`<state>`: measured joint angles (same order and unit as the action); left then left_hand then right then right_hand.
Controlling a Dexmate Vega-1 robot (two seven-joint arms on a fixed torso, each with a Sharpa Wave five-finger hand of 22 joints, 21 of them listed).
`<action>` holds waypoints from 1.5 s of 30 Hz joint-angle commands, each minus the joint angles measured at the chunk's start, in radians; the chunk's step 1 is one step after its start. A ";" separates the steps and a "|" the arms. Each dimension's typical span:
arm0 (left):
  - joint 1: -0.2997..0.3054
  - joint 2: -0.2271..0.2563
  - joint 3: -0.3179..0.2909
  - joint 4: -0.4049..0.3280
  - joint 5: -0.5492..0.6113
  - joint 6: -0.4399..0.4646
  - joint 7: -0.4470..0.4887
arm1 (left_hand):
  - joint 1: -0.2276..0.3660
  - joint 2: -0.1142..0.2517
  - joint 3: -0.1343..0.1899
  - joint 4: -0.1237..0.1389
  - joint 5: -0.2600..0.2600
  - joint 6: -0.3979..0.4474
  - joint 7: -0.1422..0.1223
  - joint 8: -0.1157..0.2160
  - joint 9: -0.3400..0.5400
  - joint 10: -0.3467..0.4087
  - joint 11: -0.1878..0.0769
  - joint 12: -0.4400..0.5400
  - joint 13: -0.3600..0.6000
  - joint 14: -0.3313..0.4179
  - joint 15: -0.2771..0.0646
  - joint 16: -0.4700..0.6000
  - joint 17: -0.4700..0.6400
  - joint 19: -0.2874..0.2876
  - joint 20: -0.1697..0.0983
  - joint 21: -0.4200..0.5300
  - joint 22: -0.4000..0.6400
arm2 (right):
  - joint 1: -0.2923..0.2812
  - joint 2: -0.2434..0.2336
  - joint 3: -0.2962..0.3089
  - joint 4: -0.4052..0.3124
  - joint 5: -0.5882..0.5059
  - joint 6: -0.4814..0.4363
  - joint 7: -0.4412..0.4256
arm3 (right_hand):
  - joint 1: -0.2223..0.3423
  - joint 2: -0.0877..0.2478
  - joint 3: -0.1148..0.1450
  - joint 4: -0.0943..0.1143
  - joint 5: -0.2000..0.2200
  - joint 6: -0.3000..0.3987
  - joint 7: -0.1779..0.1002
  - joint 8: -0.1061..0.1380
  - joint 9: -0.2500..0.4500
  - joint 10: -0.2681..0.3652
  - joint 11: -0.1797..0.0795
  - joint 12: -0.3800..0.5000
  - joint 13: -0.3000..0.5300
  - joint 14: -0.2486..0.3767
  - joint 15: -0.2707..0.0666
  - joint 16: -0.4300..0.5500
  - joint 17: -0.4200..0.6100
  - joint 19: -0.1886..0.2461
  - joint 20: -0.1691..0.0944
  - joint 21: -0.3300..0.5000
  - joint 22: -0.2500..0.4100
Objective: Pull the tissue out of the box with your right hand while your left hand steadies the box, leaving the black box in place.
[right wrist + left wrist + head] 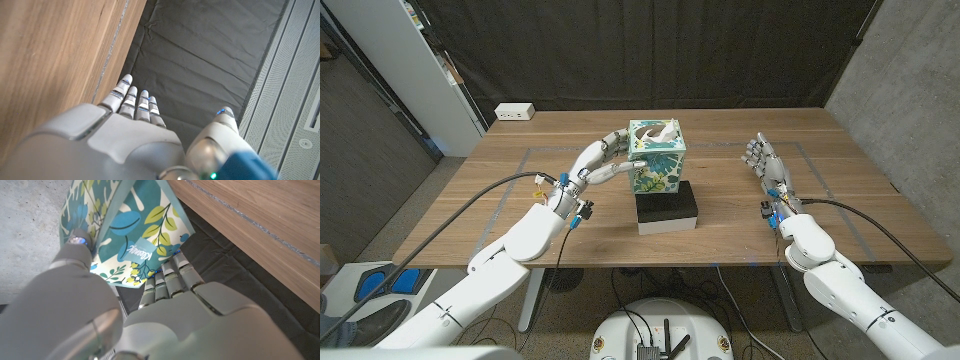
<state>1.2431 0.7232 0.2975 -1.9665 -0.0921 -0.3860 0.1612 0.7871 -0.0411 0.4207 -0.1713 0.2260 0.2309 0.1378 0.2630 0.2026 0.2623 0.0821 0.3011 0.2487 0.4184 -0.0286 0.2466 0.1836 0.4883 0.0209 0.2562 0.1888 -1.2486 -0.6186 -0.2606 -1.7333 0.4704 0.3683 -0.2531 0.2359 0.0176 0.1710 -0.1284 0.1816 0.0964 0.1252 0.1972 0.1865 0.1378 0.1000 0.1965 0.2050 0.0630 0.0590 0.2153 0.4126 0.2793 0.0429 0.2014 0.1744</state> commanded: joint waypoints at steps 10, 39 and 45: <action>-0.010 -0.012 0.014 0.008 0.009 0.008 0.013 | 0.032 0.029 -0.003 0.002 0.008 0.017 0.036 0.002 0.002 0.015 -0.002 0.003 0.006 0.011 -0.003 -0.005 0.002 0.039 -0.027 0.010 0.002 | -0.110 0.004 0.030 -0.067 -0.033 0.047 -0.033 | 0.003 -0.002 0.001 -0.005 0.002 0.001 0.011 0.002 0.002 0.007 0.005 0.009 0.001 0.005 0.002 0.006 0.002 0.006 0.003 -0.001 0.002; -0.020 -0.006 0.028 0.010 0.021 0.012 0.010 | 0.043 0.038 -0.006 0.002 0.012 0.024 0.034 -0.003 0.003 0.023 -0.005 0.002 0.009 0.018 -0.004 -0.007 0.004 0.042 -0.028 0.010 0.002 | -0.147 0.014 0.050 -0.122 -0.071 0.053 -0.039 | 0.001 0.000 0.000 -0.005 0.002 0.013 0.013 0.006 0.002 0.017 0.004 0.013 0.001 0.014 -0.001 0.010 0.000 0.010 0.005 0.000 0.002; -0.026 -0.009 0.031 0.025 0.031 -0.007 0.013 | 0.046 0.040 -0.006 0.002 0.012 0.028 0.033 -0.003 0.003 0.023 -0.008 0.001 0.010 0.020 -0.005 -0.008 0.004 0.043 -0.028 0.009 0.002 | -0.161 0.000 0.058 -0.158 -0.073 0.020 -0.041 | 0.001 0.001 0.001 -0.005 0.002 0.013 0.013 0.006 0.002 0.018 0.003 0.013 0.001 0.015 0.000 0.011 -0.001 0.010 0.006 0.000 0.002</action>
<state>1.2228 0.7187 0.3236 -1.9556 -0.0788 -0.3755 0.1659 0.7888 -0.0429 0.4126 -0.1713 0.2301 0.2479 0.1422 0.2562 0.2020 0.2784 0.0767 0.3011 0.2536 0.4309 -0.0270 0.2397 0.1835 0.5006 0.0157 0.2571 0.1885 -1.3961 -0.6096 -0.2128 -1.8542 0.4111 0.4162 -0.2880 0.2360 0.0175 0.1710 -0.1284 0.1816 0.1074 0.1252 0.1972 0.1865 0.1488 0.1034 0.2040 0.2050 0.0705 0.0589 0.2233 0.4128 0.2865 0.0503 0.2013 0.1743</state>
